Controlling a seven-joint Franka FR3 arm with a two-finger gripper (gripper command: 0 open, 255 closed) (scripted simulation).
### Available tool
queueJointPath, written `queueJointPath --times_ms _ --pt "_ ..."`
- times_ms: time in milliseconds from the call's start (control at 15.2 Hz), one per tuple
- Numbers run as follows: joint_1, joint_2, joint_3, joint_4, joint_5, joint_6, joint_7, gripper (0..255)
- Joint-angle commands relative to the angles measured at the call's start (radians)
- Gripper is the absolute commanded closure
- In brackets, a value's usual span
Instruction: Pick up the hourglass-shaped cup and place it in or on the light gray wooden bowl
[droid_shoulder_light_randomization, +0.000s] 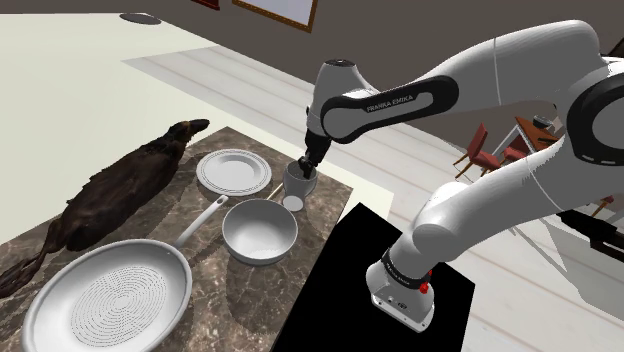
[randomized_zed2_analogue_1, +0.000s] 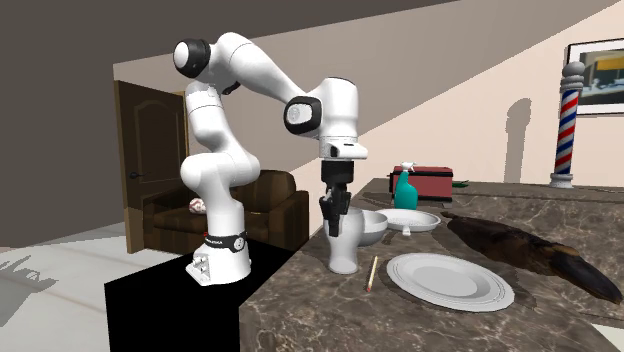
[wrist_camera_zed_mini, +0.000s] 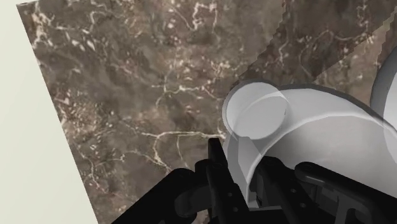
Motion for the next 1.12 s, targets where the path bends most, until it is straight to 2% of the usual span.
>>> queueJointPath --times_ms 0,198,1056 --pt "0.0 0.001 0.0 -0.001 0.0 0.0 0.0 255" --pt "0.0 0.001 0.0 -0.001 0.0 0.0 0.0 255" --pt "0.002 -0.091 -0.007 0.112 0.003 -0.205 -0.008 255"
